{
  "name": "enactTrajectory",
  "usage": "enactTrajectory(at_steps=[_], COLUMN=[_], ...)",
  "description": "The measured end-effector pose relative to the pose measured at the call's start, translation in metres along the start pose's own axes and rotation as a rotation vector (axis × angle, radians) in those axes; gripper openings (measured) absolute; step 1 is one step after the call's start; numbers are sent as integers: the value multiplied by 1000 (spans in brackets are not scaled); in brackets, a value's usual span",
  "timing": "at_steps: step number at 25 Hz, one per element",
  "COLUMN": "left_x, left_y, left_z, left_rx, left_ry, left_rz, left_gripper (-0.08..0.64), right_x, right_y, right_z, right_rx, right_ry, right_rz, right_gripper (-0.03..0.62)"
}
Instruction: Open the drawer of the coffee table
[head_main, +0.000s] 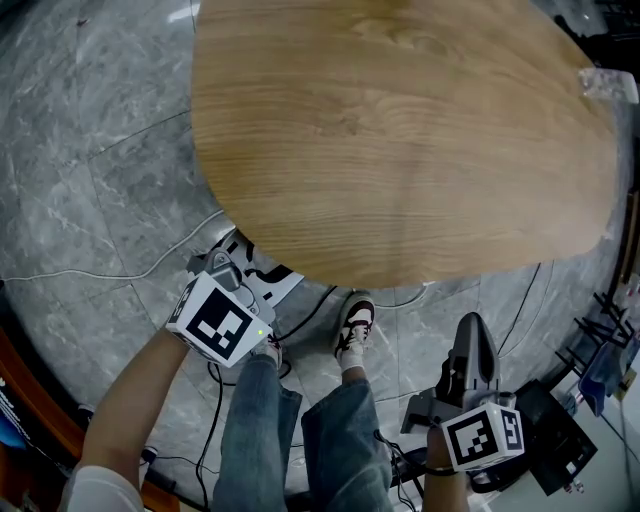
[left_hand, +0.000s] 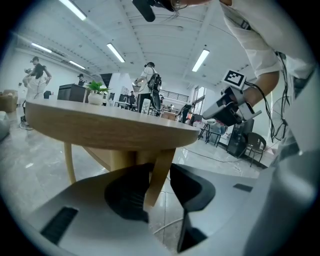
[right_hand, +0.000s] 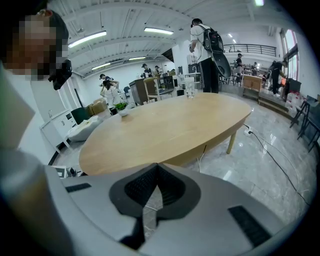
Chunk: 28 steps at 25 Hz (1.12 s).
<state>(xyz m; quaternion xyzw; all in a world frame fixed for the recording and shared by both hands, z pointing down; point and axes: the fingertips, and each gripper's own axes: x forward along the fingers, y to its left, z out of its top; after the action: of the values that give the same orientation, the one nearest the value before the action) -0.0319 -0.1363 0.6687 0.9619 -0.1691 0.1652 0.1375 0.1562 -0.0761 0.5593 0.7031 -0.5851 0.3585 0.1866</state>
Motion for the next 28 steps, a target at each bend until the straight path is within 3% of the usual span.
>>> enactTrajectory(at_steps=[6, 10, 15, 28], left_x=[-1, -4, -4, -7], left_y=[-1, -1, -3, -9], left_z=[-2, 1, 0, 0], left_rx=[19, 60, 43, 87], left_ry=[38, 65, 71, 90], left_rz=[-52, -55, -54, -89], left_gripper=[110, 101, 100, 92], right_x=[4, 1, -2, -5], right_y=[6, 6, -1, -9], right_z=[-3, -7, -8, -8], right_rx=[6, 17, 13, 19], right_ry=[-4, -4, -7, -20], right_rz=[15, 15, 7, -3], right_gripper=[0, 0, 0, 0])
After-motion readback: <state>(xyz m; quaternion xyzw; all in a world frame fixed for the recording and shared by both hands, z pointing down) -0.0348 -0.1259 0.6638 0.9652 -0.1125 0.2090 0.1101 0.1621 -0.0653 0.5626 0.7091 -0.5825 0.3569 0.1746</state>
